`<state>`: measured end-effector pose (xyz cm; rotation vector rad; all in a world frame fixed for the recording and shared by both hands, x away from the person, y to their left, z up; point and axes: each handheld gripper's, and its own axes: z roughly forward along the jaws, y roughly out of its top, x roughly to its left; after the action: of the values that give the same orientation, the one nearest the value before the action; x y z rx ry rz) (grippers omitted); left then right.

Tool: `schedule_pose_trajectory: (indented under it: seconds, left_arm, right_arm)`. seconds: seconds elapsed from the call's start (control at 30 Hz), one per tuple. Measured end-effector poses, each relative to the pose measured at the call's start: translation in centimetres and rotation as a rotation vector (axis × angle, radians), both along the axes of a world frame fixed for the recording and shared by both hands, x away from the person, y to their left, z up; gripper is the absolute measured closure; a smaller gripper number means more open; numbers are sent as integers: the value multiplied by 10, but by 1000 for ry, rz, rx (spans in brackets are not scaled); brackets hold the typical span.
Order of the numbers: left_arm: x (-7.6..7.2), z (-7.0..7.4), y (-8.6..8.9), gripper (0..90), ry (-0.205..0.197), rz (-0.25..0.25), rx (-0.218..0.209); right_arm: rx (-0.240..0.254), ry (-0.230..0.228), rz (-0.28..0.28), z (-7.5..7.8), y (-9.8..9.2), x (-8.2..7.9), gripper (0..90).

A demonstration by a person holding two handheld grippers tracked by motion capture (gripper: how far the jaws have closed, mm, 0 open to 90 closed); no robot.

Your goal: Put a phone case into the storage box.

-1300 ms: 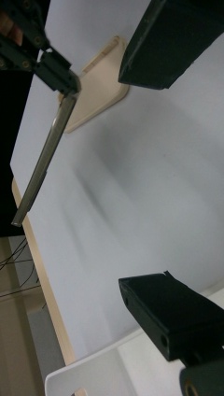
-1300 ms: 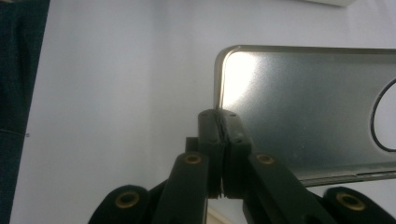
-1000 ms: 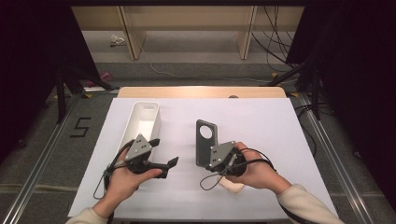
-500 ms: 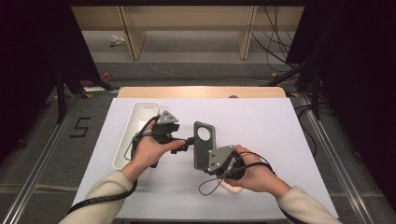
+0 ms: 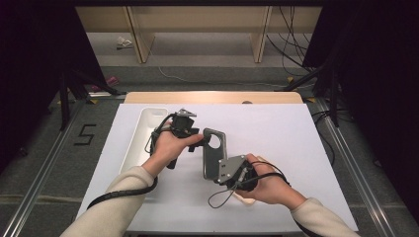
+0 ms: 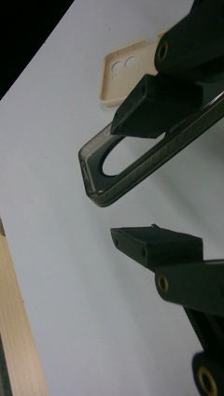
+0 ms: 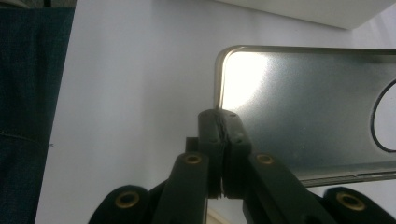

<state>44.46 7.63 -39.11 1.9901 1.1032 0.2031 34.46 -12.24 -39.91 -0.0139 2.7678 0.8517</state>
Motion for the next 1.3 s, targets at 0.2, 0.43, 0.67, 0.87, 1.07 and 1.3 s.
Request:
schedule_pose_trajectory:
  seconds: [0.2, 0.43, 0.67, 0.87, 1.07, 1.3]
  left_arm:
    - [4, -4, -2, 530, 56, 17, -16]
    - [7, -5, -1, 648, 120, 62, -80]
    - [3, 3, -3, 726, 135, 85, -162]
    - [-5, 14, -12, 797, 79, 54, -192]
    - [-15, 25, -24, 819, -6, 9, -201]
    - [-20, 33, -22, 818, -154, -12, -132]
  right_arm:
    - [-4, -18, 3, 0, 1, 0, 891]
    - [-16, -19, 7, -1, 4, -1, 891]
    - [-34, -21, 10, -5, 6, 0, 892]
    - [-64, -20, -10, -12, 8, 4, 892]
    - [-75, -38, -35, -17, 10, 8, 881]
    - [29, -63, -125, -18, 2, 11, 545]
